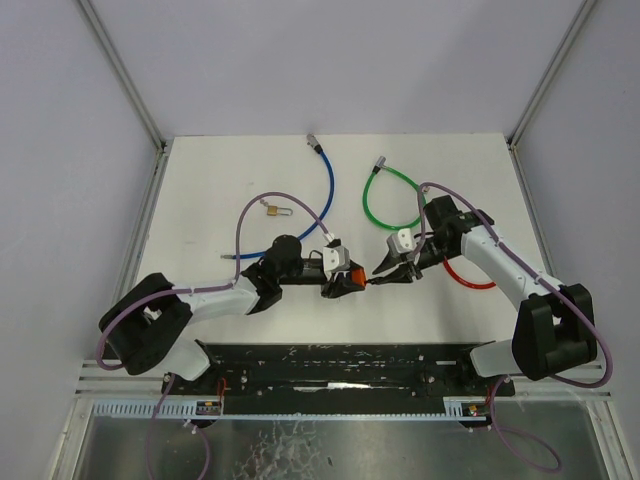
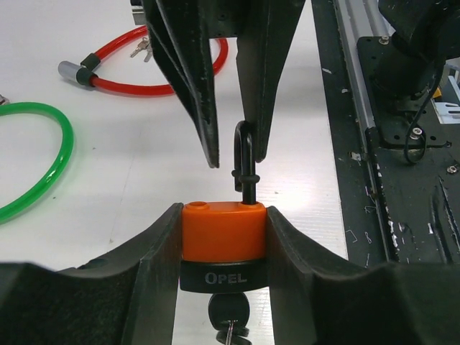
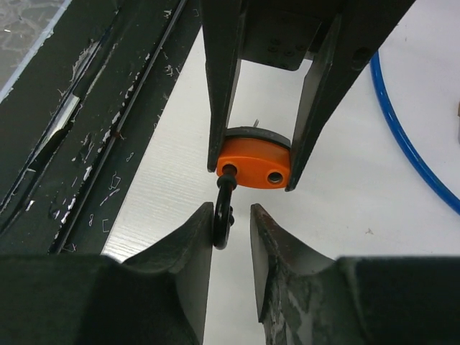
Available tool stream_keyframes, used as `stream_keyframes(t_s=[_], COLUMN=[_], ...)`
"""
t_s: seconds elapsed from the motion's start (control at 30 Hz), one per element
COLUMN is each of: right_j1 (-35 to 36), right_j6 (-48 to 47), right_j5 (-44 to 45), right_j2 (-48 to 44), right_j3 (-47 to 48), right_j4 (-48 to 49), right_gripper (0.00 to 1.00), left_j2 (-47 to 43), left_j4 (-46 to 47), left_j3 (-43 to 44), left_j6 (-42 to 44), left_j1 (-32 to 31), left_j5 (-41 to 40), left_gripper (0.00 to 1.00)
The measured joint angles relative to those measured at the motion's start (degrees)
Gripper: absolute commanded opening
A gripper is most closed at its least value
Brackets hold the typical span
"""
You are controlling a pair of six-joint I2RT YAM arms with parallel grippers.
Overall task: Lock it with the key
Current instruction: Pick up the lock from the center of the board.
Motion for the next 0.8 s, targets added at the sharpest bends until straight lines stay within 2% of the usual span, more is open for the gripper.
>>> stream_keyframes(t_s=[0.13, 0.27, 0.3, 0.37, 0.47, 0.53, 0.6, 0.67, 0.8], right_j1=[0.5, 0.6, 0.6, 0.7, 0.8, 0.9, 0.9, 0.9, 1.0], right_j6=[0.2, 0.2, 0.2, -0.1, -0.2, 0.2, 1.3, 3.3, 7.6], right_j5=[0.9, 1.1, 1.2, 1.3, 2.0, 2.5, 2.7, 2.7, 2.3], right_j2=[0.0, 0.0, 0.0, 0.0, 0.0, 0.0, 0.0, 0.0, 0.0], right_j3=[0.0, 0.0, 0.0, 0.2, 1.0, 1.7, 2.4, 3.3, 4.3], right_j4=[0.0, 0.0, 0.0, -0.2, -1.0, -1.4, -1.6, -1.7, -1.4], right_gripper=[0.23, 0.04, 0.00, 0.00, 0.00, 0.00, 0.00, 0.00, 0.00], left_j2=[0.0, 0.0, 0.0, 0.0, 0.1, 0.1, 0.0, -0.4, -3.7], left_j4=[0.0, 0.0, 0.0, 0.0, 0.0, 0.1, 0.1, 0.0, 0.1], left_j3=[0.0, 0.0, 0.0, -0.1, -0.1, 0.0, 0.0, -0.1, -1.2], left_j6=[-0.2, -0.3, -0.5, -0.9, -1.9, -2.8, -3.7, -4.6, -6.8], left_j1=[0.0, 0.0, 0.0, -0.1, -0.1, -0.1, 0.0, 0.2, 1.3], left_j5=[-0.6, -1.1, -1.2, -1.6, -3.1, -4.6, -6.4, -8.6, -11.8], left_gripper=[0.00, 0.00, 0.04, 0.20, 0.49, 0.61, 0.86, 0.95, 1.00])
